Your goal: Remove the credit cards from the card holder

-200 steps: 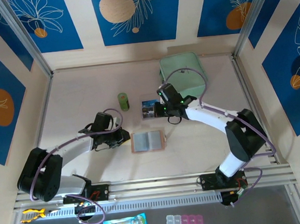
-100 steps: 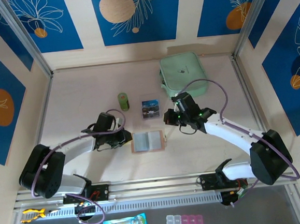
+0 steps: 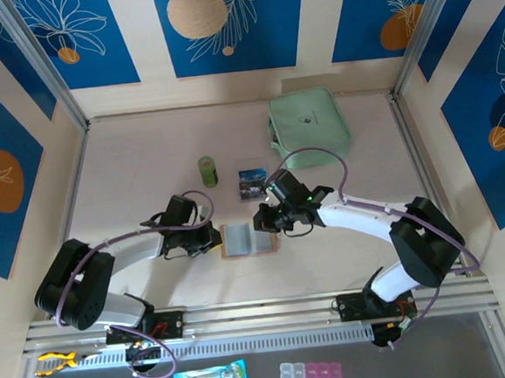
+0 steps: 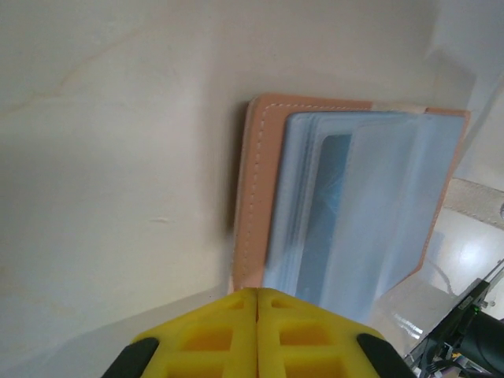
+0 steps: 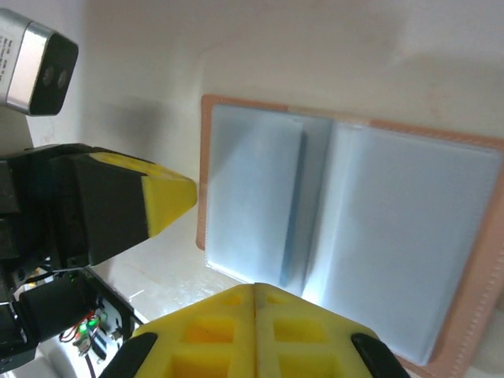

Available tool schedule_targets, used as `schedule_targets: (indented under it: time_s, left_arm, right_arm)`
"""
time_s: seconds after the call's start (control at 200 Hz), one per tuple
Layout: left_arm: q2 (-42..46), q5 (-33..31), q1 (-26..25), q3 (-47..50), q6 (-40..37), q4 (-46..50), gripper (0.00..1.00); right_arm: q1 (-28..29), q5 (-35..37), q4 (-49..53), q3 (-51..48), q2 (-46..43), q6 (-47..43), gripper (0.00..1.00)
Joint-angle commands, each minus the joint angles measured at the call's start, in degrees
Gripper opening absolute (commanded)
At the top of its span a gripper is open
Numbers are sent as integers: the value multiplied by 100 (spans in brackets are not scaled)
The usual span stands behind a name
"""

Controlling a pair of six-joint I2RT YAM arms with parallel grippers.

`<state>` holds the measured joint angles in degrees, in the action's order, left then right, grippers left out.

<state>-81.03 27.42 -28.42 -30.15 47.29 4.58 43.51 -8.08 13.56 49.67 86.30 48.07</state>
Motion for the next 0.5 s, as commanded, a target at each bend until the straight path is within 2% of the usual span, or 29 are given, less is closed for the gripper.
schedule_targets:
  time_s: [0.0,0.115,0.495]
  left_arm:
    - [-157,85,-61,63,-51,-237,7]
    - [-203,145,-56,65,-49,-343,7]
    - [-170,281,-58,-27,-21,-330,7]
  right_arm:
    - [61,-345,-199,315,325,125,12]
    - [127,-496,-310,470,678,125,20]
    - [289,-717,-582,682,1299,247,29]
